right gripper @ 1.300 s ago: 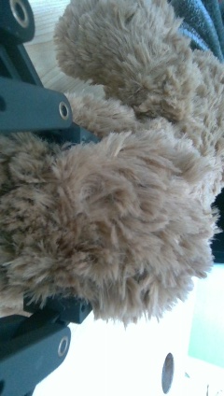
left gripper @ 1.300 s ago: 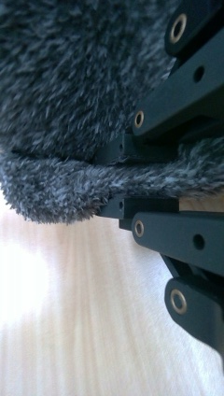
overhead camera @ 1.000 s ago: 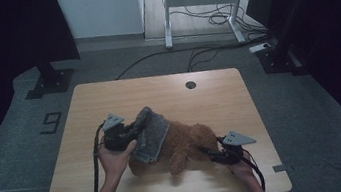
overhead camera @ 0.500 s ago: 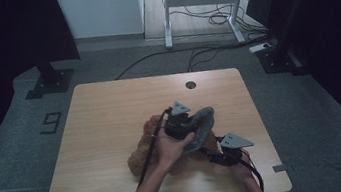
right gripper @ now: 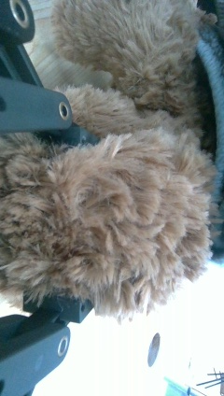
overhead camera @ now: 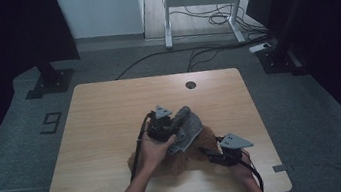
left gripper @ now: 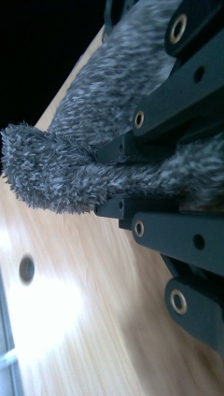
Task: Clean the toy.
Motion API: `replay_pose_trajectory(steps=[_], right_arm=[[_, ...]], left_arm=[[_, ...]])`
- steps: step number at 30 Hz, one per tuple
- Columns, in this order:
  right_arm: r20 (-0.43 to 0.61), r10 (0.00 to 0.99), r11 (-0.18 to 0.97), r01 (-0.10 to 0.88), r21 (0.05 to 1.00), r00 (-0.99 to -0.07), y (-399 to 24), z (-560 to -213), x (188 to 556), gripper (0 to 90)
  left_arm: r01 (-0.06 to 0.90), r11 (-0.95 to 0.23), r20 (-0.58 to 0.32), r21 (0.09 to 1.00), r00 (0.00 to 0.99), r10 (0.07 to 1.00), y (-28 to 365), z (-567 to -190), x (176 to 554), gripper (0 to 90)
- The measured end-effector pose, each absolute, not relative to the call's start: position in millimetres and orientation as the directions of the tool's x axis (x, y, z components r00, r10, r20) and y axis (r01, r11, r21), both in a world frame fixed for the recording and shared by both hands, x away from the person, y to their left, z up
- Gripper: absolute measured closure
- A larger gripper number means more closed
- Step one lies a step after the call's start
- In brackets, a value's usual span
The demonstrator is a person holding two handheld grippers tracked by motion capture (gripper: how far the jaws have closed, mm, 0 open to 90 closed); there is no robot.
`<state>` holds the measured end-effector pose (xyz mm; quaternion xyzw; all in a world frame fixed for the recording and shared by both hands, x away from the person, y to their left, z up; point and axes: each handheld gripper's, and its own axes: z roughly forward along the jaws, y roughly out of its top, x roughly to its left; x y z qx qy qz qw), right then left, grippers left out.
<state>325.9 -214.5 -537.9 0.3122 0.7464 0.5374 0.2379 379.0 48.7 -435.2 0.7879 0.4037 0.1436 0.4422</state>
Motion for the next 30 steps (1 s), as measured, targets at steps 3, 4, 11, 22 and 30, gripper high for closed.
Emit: replay_pose_trajectory(steps=[3,4,11,22,30], right_arm=[[-0.014,0.722,0.223,0.213,0.951,-0.691,-214.9,-538.3,325.6,42.8],[-0.016,0.722,0.223,0.211,0.952,-0.691,-214.7,-538.4,325.6,42.9],[-0.018,0.724,0.223,0.210,0.952,-0.690,-212.8,-537.6,325.0,42.8],[0.003,0.726,0.209,0.225,0.952,-0.688,-214.5,-538.4,326.7,42.8],[0.024,0.730,0.192,0.239,0.952,-0.683,-217.5,-539.9,328.3,42.8]], left_arm=[[0.525,-0.252,-0.152,0.813,0.608,0.779,74.5,-436.3,377.8,77.1],[0.534,-0.238,-0.167,0.811,0.601,0.781,81.9,-437.5,377.5,77.1],[0.525,-0.220,-0.162,0.822,0.587,0.793,107.2,-439.8,370.4,77.2],[0.532,-0.212,-0.146,0.819,0.552,0.821,136.1,-443.8,364.1,77.3],[0.622,-0.163,-0.221,0.766,0.493,0.842,172.4,-466.7,368.5,77.9]])
